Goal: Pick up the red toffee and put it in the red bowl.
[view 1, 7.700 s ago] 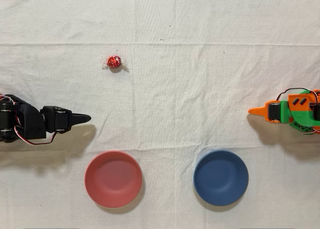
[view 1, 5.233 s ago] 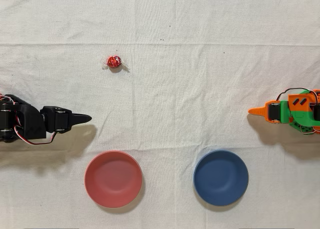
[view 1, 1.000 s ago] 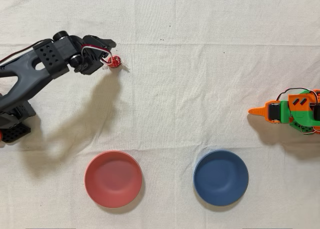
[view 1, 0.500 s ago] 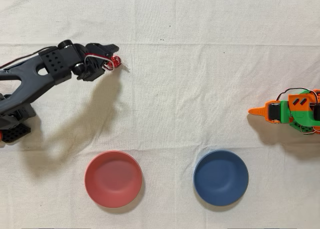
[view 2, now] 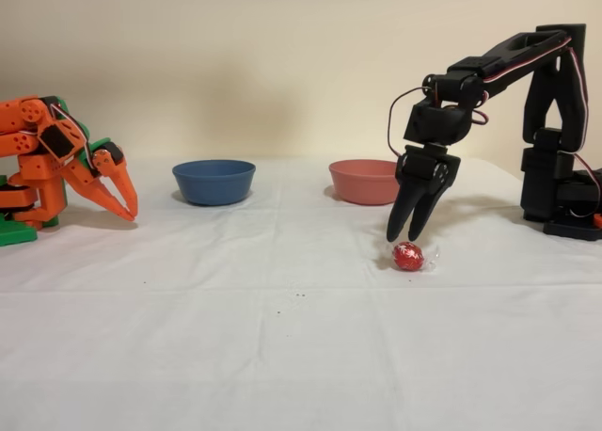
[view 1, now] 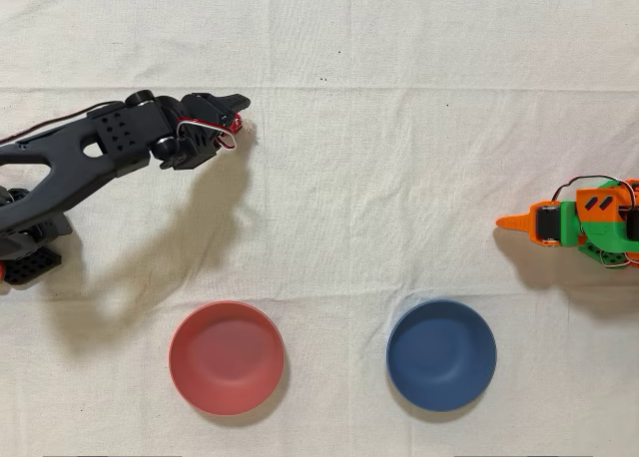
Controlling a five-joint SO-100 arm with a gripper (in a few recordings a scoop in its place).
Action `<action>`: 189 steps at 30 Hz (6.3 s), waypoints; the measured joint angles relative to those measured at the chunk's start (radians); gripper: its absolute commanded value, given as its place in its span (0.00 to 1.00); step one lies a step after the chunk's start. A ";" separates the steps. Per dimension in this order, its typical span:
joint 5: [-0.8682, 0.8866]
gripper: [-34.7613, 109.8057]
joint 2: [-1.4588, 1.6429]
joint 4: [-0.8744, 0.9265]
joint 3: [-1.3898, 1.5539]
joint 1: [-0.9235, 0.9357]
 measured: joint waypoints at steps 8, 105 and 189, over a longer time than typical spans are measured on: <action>0.011 0.47 -0.035 -0.018 0.000 0.000; -0.021 0.30 -0.054 -0.037 0.017 -0.005; -0.133 0.30 0.345 0.000 0.058 1.020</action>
